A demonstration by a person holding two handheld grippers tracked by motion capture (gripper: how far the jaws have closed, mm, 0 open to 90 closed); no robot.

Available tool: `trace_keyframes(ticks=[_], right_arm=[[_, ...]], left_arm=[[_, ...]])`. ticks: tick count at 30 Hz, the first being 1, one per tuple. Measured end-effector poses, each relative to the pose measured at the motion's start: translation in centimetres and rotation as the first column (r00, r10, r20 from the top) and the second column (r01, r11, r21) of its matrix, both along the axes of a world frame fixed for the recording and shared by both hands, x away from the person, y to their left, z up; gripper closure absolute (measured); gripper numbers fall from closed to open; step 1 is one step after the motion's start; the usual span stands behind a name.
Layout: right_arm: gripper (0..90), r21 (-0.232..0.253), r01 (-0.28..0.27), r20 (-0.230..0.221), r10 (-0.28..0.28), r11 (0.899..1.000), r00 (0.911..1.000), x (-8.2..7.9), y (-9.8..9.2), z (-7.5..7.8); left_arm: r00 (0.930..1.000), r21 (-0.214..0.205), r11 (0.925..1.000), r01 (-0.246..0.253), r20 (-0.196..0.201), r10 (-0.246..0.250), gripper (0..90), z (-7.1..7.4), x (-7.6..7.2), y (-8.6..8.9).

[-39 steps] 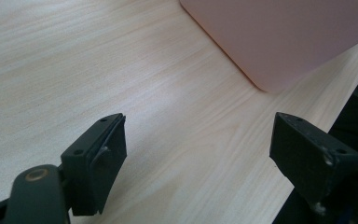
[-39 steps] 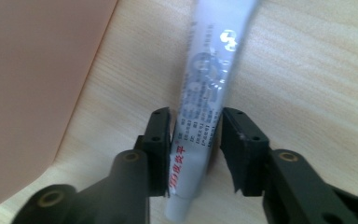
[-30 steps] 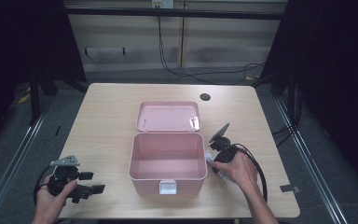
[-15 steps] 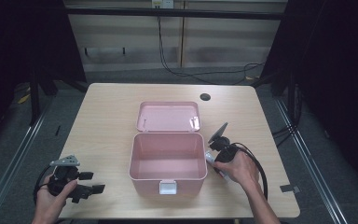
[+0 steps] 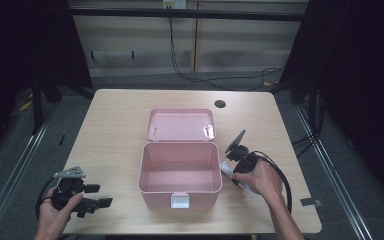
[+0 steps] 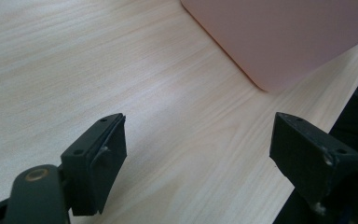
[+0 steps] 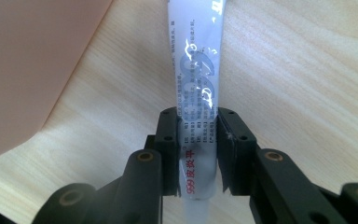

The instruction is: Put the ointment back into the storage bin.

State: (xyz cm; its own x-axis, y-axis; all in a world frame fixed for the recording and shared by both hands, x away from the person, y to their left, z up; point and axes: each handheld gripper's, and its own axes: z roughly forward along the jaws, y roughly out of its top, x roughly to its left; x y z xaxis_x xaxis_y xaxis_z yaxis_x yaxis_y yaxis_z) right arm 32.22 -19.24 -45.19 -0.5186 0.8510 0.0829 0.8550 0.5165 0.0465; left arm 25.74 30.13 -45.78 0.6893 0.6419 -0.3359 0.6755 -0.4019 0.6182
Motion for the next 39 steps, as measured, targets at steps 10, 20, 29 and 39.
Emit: trace_keyframes(ticks=[10,20,29,39], right_arm=[[71.6,0.026,-0.018,-0.002,0.018,0.999,0.9998,-0.2,-0.4,0.8],[71.6,0.023,-0.04,-0.031,0.041,0.999,0.9987,-0.5,-1.1,1.2],[71.6,0.006,-0.066,-0.065,0.066,0.998,0.9957,-0.9,-1.2,1.5],[71.6,0.005,-0.092,-0.068,0.092,0.996,0.9935,-1.2,-1.3,2.6]], left_arm=[[1.0,0.0,1.0,-0.001,0.001,0.001,18.5,0.0,0.0,0.0],[1.0,-0.001,1.0,-0.004,0.0,0.004,18.5,0.0,0.0,0.0],[1.0,-0.001,1.0,-0.004,0.0,0.004,18.6,0.0,0.0,0.0],[1.0,-0.002,1.0,-0.008,-0.002,0.008,18.6,0.0,0.0,0.0]])
